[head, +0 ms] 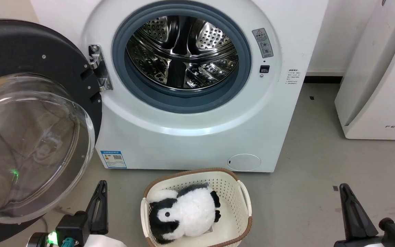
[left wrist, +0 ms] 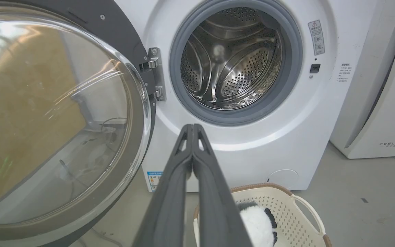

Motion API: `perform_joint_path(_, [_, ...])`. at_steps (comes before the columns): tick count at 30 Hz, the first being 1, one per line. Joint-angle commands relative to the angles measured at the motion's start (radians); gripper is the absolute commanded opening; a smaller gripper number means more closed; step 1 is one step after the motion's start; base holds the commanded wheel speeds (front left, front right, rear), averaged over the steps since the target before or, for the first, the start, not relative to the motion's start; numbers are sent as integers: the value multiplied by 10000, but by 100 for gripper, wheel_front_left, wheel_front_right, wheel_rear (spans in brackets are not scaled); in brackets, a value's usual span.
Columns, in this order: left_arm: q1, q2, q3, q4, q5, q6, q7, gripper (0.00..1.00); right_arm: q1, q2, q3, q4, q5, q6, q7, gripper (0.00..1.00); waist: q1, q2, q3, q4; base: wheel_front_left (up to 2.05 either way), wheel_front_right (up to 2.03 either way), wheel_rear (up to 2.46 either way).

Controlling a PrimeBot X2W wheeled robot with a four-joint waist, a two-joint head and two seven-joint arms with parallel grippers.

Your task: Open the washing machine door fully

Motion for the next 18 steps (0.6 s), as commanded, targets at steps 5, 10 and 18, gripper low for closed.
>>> perform_joint_path(5, [-28, 0, -19, -74, 4, 34, 132, 0, -76, 2, 40, -8, -49, 1, 118, 0, 1, 0, 14, -17, 0, 0, 0])
perform_joint_path(10, [-45, 0, -40, -121, 7, 55, 235, 0, -126, 4, 69, -13, -85, 1, 221, 0, 1, 0, 28, -34, 0, 0, 0])
perform_joint_path(18, [-72, 2, -73, -196, 11, 88, 398, 0, -206, 6, 114, -20, -144, 1, 385, 0, 1, 0, 50, -63, 0, 0, 0])
